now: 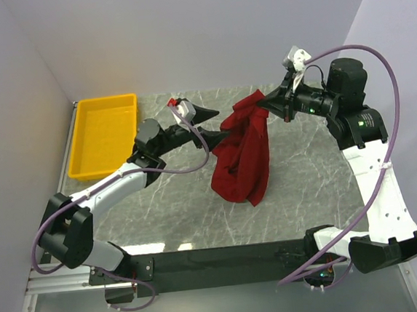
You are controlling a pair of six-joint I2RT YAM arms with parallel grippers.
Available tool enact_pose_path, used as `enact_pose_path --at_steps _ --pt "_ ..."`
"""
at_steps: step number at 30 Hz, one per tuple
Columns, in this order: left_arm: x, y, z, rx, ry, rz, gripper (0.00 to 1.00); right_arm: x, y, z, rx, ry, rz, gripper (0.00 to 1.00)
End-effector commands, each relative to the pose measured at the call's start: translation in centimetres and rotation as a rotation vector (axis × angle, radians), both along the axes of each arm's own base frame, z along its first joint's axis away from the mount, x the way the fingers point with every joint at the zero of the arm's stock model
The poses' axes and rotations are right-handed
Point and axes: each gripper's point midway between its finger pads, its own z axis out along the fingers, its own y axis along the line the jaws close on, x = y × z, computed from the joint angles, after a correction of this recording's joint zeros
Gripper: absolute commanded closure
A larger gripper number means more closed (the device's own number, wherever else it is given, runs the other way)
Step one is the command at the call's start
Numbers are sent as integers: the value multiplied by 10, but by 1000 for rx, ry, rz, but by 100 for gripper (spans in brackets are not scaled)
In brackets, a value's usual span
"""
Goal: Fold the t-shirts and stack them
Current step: Flatten the tshirt out
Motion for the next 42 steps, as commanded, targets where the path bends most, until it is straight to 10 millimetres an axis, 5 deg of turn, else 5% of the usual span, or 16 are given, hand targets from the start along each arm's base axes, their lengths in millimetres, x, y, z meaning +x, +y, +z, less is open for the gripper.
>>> enact_pose_path --at_steps 1,9,12,13,15,17,20,25,29,32,35,42 --pt "-3 -2 -4 29 -13 5 19 2 2 16 40 -44 1 100" --pt "7 -12 4 48 -52 66 23 1 2 9 49 -17 2 100" --pt "7 -13 14 33 -58 70 48 5 2 2 44 3 -7 100" --pt "7 -13 15 31 -49 71 63 6 2 0 42 11 -7 100" --pt "7 -14 17 30 -43 65 74 7 3 -5 41 29 -5 100" --pt "7 -14 18 28 -26 65 99 10 4 -13 41 60 0 100" --pt "12 -9 12 32 54 92 99 24 3 -27 42 113 -33 98" --pt "33 30 -16 -9 384 210 99 77 -12 -62 42 279 -242 69" --pt "46 68 -27 -50 544 349 99 105 -24 -83 6 310 -351 32" --pt "51 88 -37 -34 625 407 99 110 -28 -102 -81 321 -334 27" --pt "51 94 -49 9 668 425 99 93 -27 -142 -195 379 -232 26" --pt "50 94 -65 28 707 419 99 32 -50 -278 -418 684 -172 28"
